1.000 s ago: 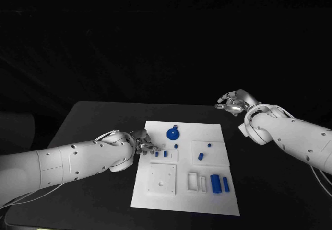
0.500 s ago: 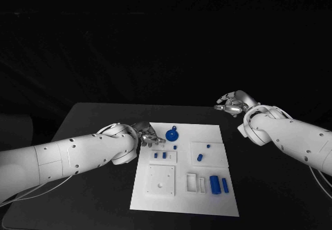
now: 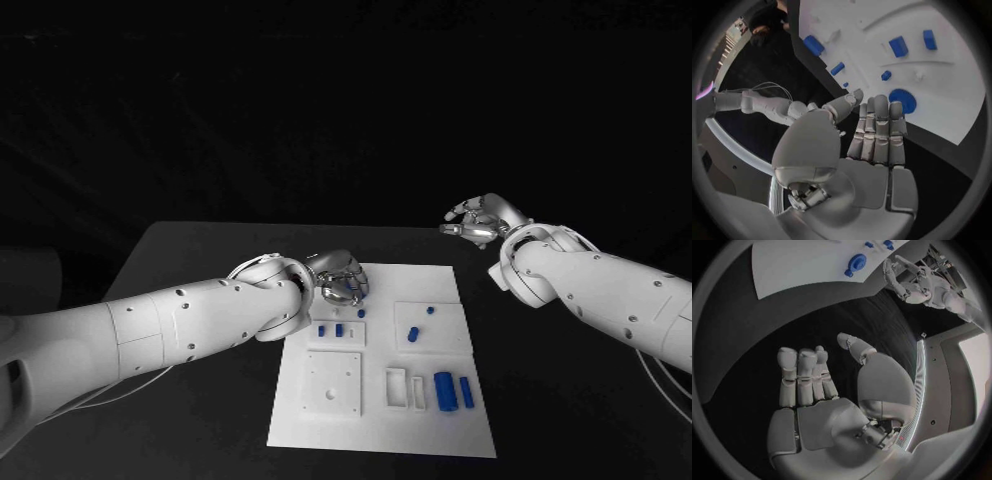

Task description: Assemble the parts on the task board

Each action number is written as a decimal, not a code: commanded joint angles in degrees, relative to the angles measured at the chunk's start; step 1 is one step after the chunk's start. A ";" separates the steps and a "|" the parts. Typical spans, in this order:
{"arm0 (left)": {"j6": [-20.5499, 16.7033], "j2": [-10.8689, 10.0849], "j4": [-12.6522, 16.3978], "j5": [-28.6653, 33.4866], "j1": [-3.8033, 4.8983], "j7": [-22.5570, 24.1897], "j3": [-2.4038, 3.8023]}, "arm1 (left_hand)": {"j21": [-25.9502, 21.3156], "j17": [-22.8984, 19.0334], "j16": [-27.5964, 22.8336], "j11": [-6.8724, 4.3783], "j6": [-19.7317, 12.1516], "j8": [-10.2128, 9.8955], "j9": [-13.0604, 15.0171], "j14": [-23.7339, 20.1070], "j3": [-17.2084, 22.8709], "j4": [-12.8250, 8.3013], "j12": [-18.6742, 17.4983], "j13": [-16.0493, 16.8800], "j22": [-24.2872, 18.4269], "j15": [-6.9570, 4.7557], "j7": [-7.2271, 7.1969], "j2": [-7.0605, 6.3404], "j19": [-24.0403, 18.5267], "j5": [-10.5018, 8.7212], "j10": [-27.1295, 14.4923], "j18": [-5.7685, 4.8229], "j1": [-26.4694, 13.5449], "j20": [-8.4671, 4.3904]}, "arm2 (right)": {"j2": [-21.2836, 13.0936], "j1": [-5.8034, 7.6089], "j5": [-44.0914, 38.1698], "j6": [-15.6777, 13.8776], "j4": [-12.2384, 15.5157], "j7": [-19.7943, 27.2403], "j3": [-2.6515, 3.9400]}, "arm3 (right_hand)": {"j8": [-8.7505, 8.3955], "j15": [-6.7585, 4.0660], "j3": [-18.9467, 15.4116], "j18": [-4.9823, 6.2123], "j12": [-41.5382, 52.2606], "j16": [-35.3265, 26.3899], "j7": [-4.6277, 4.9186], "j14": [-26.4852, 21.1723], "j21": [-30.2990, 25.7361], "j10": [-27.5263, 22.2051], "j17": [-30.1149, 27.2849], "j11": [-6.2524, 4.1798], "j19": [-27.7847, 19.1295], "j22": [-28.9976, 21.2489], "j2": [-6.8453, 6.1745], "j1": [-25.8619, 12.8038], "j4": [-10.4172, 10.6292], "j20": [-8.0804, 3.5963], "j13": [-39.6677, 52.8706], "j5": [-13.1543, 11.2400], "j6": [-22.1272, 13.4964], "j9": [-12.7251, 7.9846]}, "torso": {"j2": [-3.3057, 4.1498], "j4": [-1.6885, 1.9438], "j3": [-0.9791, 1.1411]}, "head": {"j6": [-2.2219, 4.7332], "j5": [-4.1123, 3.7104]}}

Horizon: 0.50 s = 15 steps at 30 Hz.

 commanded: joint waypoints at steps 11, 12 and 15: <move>-1.28 5.80 -6.44 -20.38 -0.15 4.56 -0.98 | 0.75 1.91 1.72 -0.10 0.51 -0.44 -1.48 4.23 -4.51 0.20 -5.44 -2.72 0.94 -0.60 -0.14 -2.17 3.31 -0.11 4.14 1.71 -1.29 -1.48 | 0.08 -0.01 0.00 0.87 0.46 0.80 0.01 | -0.29 0.13 -0.14 5.72 0.18 -0.29 0.32 -0.15 -0.28 -0.41 0.01 -0.02 -0.36 0.04 0.22 -0.29 -0.20 -0.19 -0.08 0.40 -0.13 -0.02 | 0.10 -0.13 -0.05 | -0.05 -0.03; -1.24 5.98 -6.70 -21.10 -0.21 4.14 -1.03 | 0.84 2.12 1.96 -0.16 0.58 -0.45 -1.58 4.23 -4.58 0.24 -5.68 -2.80 1.06 -0.63 -0.19 -2.33 3.42 -0.08 4.36 1.73 -1.26 -1.54 | 0.08 -0.01 0.00 0.87 0.53 0.80 0.01 | -0.29 0.13 -0.12 5.72 0.18 -0.29 0.32 -0.15 -0.29 -0.41 0.01 -0.02 -0.35 0.04 0.25 -0.26 -0.22 -0.19 -0.09 0.42 -0.13 -0.02 | 0.12 -0.14 -0.07 | -0.05 -0.07; -0.78 6.31 -7.17 -22.52 -0.29 3.76 -1.20 | 1.70 3.29 3.82 -0.51 1.02 -0.38 -1.89 5.04 -4.88 0.42 -6.35 -2.99 1.72 -1.00 -0.24 -2.69 4.47 -0.12 5.51 1.97 -1.10 -1.91 | 0.09 -0.01 -0.03 0.84 0.63 0.82 0.01 | -0.29 0.13 -0.09 5.72 0.20 -0.31 0.32 -0.13 -0.31 -0.39 0.02 -0.02 -0.34 0.06 0.29 -0.20 -0.27 -0.19 -0.11 0.57 -0.13 -0.01 | 0.11 -0.14 -0.02 | -0.16 -0.11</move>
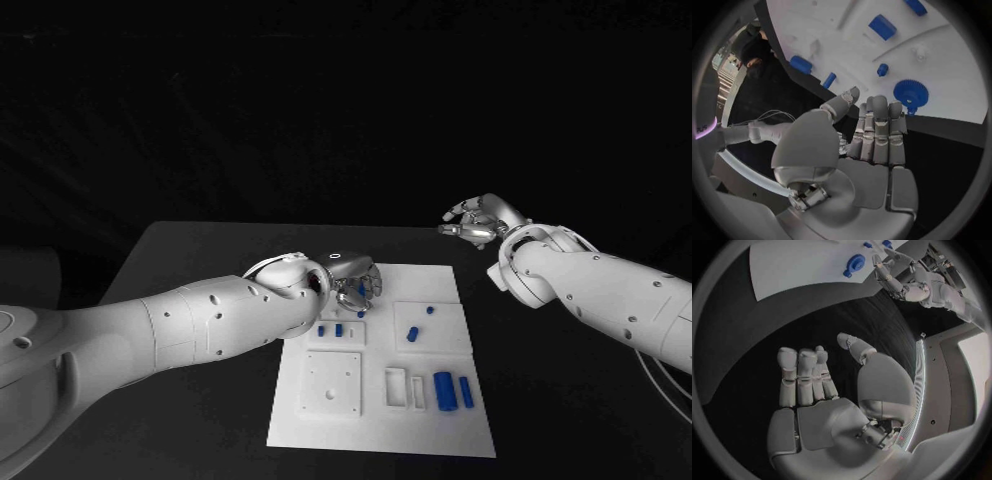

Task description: Assemble the parts on the task board

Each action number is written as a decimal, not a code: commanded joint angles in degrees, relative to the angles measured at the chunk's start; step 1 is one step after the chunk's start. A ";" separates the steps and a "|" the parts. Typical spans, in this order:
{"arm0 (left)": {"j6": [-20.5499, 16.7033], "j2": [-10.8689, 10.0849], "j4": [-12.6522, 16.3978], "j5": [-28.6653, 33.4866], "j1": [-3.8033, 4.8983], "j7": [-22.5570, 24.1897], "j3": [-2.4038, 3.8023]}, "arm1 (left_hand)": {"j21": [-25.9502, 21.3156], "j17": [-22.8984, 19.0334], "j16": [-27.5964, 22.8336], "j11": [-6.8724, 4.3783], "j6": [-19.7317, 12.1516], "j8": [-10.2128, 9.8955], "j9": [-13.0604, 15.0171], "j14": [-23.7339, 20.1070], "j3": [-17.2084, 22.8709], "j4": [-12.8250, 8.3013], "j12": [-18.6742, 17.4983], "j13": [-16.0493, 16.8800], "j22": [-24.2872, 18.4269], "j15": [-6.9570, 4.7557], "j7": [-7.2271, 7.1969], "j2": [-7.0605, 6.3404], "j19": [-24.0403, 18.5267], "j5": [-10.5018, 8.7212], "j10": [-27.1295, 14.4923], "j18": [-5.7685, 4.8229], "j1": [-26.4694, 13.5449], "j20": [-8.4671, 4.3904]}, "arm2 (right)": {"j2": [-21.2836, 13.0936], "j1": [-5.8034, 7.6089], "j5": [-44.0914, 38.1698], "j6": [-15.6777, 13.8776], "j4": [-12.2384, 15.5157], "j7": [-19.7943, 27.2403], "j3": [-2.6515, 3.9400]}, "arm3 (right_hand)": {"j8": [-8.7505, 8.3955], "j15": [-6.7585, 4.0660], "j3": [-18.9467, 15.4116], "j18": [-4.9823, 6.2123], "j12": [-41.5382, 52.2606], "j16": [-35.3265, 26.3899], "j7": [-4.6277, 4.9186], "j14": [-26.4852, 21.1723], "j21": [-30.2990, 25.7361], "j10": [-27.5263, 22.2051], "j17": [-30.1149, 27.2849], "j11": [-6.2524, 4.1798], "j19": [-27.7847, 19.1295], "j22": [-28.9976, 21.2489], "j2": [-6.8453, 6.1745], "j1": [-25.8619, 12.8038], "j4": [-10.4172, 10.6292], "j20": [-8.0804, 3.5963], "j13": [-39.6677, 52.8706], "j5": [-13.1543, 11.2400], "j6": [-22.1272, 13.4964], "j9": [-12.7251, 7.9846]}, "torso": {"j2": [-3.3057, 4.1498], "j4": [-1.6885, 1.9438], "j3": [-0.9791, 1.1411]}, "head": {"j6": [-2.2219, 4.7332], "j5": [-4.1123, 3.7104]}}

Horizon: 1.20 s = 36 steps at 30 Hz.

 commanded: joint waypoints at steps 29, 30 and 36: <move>3.62 1.46 -3.86 -7.34 -0.14 -0.49 -1.14 | 8.31 6.37 13.58 -0.93 -1.66 -2.05 -3.55 10.31 -1.01 1.03 -6.34 -2.71 0.77 -1.03 -0.24 -0.79 9.91 -0.07 1.32 5.56 0.35 -1.45 | 0.13 0.00 -0.41 0.62 0.63 0.60 0.01 | -0.27 0.05 -0.13 5.72 0.37 -0.31 0.29 0.15 -0.33 -0.25 0.11 -0.03 -0.11 0.19 0.40 -0.20 -0.34 -0.20 -0.17 1.14 -0.09 0.01 | -0.03 -0.01 0.10 | -0.90 -0.65; 3.71 1.50 -3.91 -7.29 -0.15 -0.49 -1.14 | 8.31 6.36 13.58 -1.01 -1.58 -2.00 -3.58 10.30 -1.05 1.04 -6.23 -2.66 0.78 -1.11 -0.23 -0.89 9.86 -0.07 1.68 5.54 0.28 -1.47 | 0.13 0.00 -0.42 0.60 0.66 0.60 0.01 | -0.27 0.05 -0.13 5.72 0.37 -0.31 0.29 0.16 -0.33 -0.24 0.11 -0.03 -0.10 0.19 0.40 -0.20 -0.35 -0.20 -0.18 1.15 -0.09 0.01 | -0.04 0.01 0.10 | -0.93 -0.67; 4.16 1.91 -4.40 -7.16 -0.29 -0.35 -1.17 | 8.20 6.29 13.56 -1.18 -1.20 -1.76 -3.69 10.28 -1.08 1.18 -6.31 -2.58 0.77 -1.28 -0.31 -0.76 9.65 -0.06 2.21 5.42 0.03 -1.57 | 0.17 0.00 -0.53 0.63 0.79 0.60 0.01 | -0.26 0.04 -0.15 5.72 0.40 -0.30 0.28 0.19 -0.33 -0.21 0.12 -0.03 -0.06 0.21 0.42 -0.21 -0.34 -0.20 -0.19 1.18 -0.08 0.01 | -0.08 0.01 0.09 | -1.03 -0.82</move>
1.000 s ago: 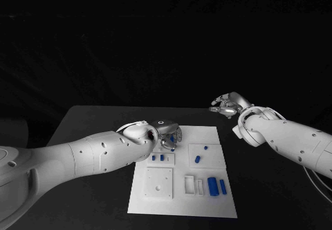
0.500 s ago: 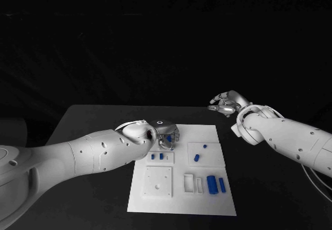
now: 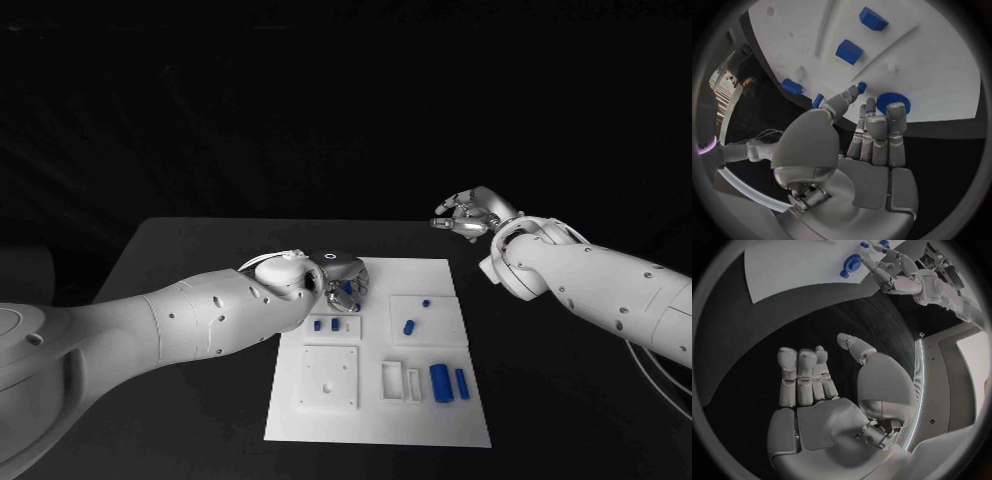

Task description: Assemble the parts on the task board

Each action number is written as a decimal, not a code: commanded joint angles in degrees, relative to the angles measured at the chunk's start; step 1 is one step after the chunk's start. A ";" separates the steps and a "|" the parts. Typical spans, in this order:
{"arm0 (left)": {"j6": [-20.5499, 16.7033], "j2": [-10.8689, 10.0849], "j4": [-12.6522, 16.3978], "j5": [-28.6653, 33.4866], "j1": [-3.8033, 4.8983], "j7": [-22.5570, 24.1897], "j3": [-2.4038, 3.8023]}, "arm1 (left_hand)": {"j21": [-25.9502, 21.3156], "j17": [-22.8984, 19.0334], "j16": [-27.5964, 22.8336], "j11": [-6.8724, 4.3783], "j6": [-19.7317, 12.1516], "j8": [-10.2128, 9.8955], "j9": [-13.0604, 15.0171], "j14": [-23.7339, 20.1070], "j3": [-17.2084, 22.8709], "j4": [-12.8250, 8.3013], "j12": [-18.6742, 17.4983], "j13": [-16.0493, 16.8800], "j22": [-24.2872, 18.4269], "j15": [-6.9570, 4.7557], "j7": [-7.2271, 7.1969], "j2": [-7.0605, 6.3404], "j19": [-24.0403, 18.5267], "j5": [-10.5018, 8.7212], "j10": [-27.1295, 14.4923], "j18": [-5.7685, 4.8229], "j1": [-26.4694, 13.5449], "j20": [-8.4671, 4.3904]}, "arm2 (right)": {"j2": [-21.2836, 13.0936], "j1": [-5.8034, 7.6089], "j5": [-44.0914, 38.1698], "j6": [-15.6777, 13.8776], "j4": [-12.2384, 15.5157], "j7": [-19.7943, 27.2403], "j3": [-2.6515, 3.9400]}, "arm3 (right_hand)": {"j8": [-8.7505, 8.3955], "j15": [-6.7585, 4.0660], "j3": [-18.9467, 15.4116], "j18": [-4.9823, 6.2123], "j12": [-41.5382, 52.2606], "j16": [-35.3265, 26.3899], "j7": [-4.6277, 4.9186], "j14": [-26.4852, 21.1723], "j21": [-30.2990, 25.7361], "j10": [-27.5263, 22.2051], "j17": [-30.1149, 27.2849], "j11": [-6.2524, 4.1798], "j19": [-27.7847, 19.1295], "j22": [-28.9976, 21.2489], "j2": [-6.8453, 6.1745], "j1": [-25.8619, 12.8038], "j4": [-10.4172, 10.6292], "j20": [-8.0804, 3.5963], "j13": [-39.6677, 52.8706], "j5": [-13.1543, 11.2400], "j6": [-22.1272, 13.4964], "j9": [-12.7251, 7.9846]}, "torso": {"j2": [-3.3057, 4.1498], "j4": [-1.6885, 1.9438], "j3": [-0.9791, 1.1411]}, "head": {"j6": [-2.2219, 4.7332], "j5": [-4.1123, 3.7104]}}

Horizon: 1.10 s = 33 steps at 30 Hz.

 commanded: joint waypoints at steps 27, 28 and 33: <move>1.23 1.64 -2.59 0.43 -1.21 0.74 -0.76 | 0.12 -0.28 0.19 0.05 4.25 2.14 0.09 0.03 0.05 0.29 -0.44 0.32 0.86 -0.61 0.49 2.34 -0.48 -0.04 2.20 4.98 -0.62 -0.43 | -0.09 0.01 -1.01 0.66 0.82 0.40 0.00 | -0.23 -0.01 -0.17 5.71 0.48 -0.29 0.36 0.35 -0.33 -0.11 0.13 -0.06 0.06 0.16 0.47 -0.22 -0.36 -0.38 -0.15 0.40 0.09 0.04 | 0.01 0.03 0.01 | -0.52 -0.43; 1.25 1.72 -2.72 0.48 -1.24 0.76 -0.76 | 0.11 -0.29 0.18 0.05 4.28 2.15 0.07 0.02 0.10 0.30 -0.47 0.32 0.85 -0.61 0.49 2.47 -0.49 -0.03 2.21 4.97 -0.61 -0.44 | -0.13 0.01 -1.09 0.65 0.87 0.40 0.00 | -0.23 -0.01 -0.17 5.71 0.48 -0.29 0.36 0.35 -0.33 -0.10 0.13 -0.06 0.07 0.16 0.47 -0.22 -0.36 -0.38 -0.16 0.40 0.09 0.04 | 0.01 0.05 0.00 | -0.55 -0.46; 1.54 2.02 -3.22 0.57 -1.38 0.78 -0.76 | 0.08 -0.35 0.11 0.09 4.39 2.17 -0.01 -0.03 0.21 0.41 -0.60 0.32 0.85 -0.58 0.56 2.94 -0.56 -0.02 2.30 4.93 -0.71 -0.45 | -0.17 0.03 -1.16 0.65 0.97 0.39 0.00 | -0.23 -0.01 -0.18 5.71 0.49 -0.29 0.36 0.37 -0.33 -0.09 0.14 -0.06 0.08 0.17 0.46 -0.22 -0.37 -0.38 -0.17 0.42 0.09 0.04 | -0.01 0.11 -0.02 | -0.76 -0.49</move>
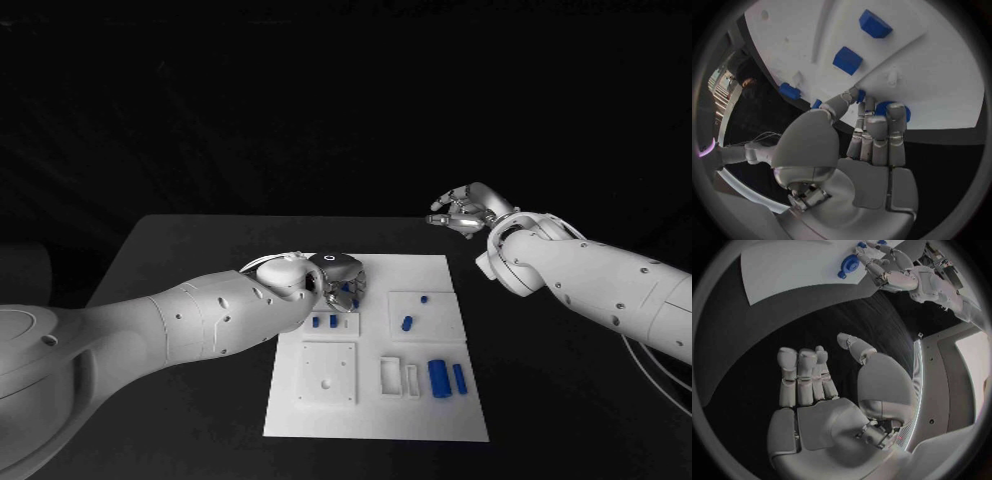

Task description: Assemble the parts on the task board

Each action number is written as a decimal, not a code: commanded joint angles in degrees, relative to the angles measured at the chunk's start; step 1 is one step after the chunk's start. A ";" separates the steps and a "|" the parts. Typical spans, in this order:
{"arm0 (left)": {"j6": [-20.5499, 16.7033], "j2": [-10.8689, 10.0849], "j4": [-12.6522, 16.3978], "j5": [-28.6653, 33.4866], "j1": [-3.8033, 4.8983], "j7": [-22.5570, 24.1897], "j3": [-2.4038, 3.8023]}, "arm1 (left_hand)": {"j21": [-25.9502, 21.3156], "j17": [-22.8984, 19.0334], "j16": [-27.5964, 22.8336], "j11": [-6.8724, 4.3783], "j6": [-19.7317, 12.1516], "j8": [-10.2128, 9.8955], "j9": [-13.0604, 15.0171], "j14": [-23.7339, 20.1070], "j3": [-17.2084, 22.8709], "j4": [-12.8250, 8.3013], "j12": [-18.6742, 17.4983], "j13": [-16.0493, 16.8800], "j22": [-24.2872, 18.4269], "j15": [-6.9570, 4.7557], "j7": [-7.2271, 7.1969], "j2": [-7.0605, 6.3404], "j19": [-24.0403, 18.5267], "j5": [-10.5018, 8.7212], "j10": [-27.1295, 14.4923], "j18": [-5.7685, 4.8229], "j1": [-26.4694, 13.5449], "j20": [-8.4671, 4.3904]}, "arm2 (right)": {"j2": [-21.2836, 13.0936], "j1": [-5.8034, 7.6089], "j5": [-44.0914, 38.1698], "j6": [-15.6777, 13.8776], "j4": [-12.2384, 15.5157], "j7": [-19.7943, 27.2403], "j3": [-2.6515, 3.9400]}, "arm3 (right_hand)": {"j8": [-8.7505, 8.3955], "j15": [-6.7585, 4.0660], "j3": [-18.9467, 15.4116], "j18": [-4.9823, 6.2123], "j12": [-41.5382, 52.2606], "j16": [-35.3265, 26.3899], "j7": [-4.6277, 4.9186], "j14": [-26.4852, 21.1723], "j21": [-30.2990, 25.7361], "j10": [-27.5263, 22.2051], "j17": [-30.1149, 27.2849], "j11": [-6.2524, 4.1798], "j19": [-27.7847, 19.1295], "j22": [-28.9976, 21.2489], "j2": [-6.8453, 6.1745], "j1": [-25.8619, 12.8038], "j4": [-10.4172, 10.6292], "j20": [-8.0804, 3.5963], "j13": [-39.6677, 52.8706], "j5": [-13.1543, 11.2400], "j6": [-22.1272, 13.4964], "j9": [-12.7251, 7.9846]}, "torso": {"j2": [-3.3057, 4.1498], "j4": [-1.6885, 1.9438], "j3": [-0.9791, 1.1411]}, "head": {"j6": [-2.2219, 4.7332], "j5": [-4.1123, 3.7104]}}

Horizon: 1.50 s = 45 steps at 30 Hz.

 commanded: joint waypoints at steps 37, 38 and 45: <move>-2.82 0.23 -0.29 0.24 -0.92 0.21 -1.42 | 0.38 -0.52 -0.16 -0.97 5.27 2.16 -0.44 0.18 1.25 -1.11 0.24 0.85 0.97 -1.25 -1.44 4.00 -0.34 2.37 5.95 4.42 0.47 -0.96 | -0.11 0.03 -0.95 0.51 0.56 0.45 0.00 | -0.20 -0.03 -0.05 5.72 0.33 -0.32 0.30 0.45 -0.39 -0.04 0.13 -0.08 0.17 0.13 0.45 -0.26 -0.22 -0.40 -0.15 0.30 0.04 0.07 | -0.12 0.05 -0.01 | -0.44 -0.22; -3.60 0.10 -0.19 0.53 -0.92 0.46 -1.42 | 0.42 -0.51 -0.14 -1.00 5.33 2.18 -0.45 0.20 1.26 -1.12 0.22 0.86 0.98 -1.27 -1.46 4.04 -0.29 2.40 6.00 4.43 0.47 -0.99 | -0.10 0.03 -0.96 0.51 0.53 0.45 0.00 | -0.20 -0.04 -0.05 5.72 0.33 -0.32 0.30 0.45 -0.39 -0.04 0.13 -0.08 0.17 0.13 0.45 -0.26 -0.22 -0.40 -0.15 0.30 0.05 0.07 | -0.11 0.05 -0.02 | -0.41 -0.22; -7.61 -0.71 0.58 3.34 -1.04 2.16 -1.34 | 0.52 -0.67 -0.42 -1.15 5.63 2.26 -0.51 -0.06 1.37 -1.18 0.07 0.88 0.96 -1.43 -1.54 4.56 -0.14 2.61 6.36 4.39 0.45 -1.19 | -0.06 0.03 -1.02 0.50 0.50 0.45 0.00 | -0.16 -0.04 -0.09 5.72 0.35 -0.33 0.29 0.47 -0.40 -0.03 0.14 -0.09 0.19 0.15 0.42 -0.32 -0.20 -0.39 -0.17 0.31 0.10 0.09 | -0.13 0.07 -0.01 | -0.23 -0.11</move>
